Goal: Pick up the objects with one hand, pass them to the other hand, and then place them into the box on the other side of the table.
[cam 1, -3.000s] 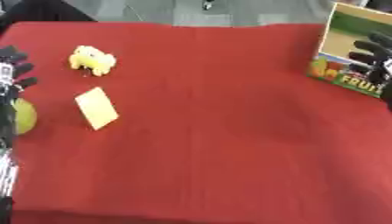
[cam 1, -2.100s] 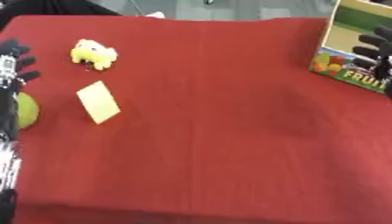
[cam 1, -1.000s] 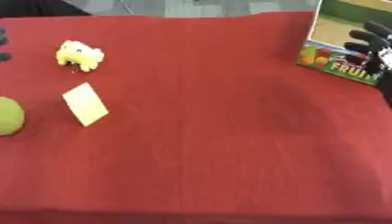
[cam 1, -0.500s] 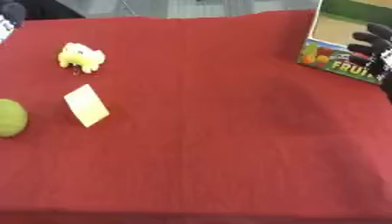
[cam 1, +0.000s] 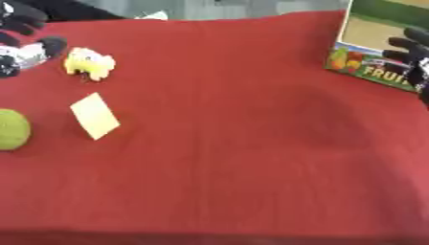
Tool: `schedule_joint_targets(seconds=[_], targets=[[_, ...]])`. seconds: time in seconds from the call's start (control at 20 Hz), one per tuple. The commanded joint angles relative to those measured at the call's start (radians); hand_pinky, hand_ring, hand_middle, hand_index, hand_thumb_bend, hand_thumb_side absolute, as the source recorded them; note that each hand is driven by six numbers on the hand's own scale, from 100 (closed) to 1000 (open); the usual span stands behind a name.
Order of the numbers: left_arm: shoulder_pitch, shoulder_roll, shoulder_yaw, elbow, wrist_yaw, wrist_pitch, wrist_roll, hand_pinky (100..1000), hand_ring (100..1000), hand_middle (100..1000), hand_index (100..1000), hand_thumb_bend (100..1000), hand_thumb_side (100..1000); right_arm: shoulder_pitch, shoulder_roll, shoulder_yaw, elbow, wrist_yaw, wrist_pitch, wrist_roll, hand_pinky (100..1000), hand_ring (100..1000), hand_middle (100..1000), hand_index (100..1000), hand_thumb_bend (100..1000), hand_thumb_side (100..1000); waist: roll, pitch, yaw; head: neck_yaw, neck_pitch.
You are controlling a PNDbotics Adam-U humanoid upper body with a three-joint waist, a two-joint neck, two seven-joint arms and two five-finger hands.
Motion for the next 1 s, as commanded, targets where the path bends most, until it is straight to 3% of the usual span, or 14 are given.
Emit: schedule_joint_targets(seconds=[0.05, 0.45, 1.0], targets=[[-0.019, 0.039, -0.008, -0.009, -0.04, 0.028, -0.07, 847, 859, 804, 879, 531, 668, -0.018, -0.029, -0.004, -0.018, -0.001, -0.003, 0.002, 921, 916, 893, 967, 100, 594, -0.002, -0.008, -0.001, 0.005, 0.006], [-0.029, 0.041, -0.026, -0.008, -0.151, 0.098, -0.205, 855, 845, 805, 873, 629, 652, -0.04, -0.048, 0.004, -0.032, -0.007, -0.012, 0.005, 920, 915, 892, 966, 100, 581, -0.001, 0.016, -0.007, 0.025, 0.007], [-0.061, 0.018, -0.06, 0.059, -0.338, 0.178, -0.272, 835, 819, 769, 835, 711, 590, -0.048, -0.055, 0.011, -0.033, -0.001, -0.013, 0.012, 921, 915, 891, 966, 100, 593, 0.002, 0.033, -0.015, 0.043, 0.007]])
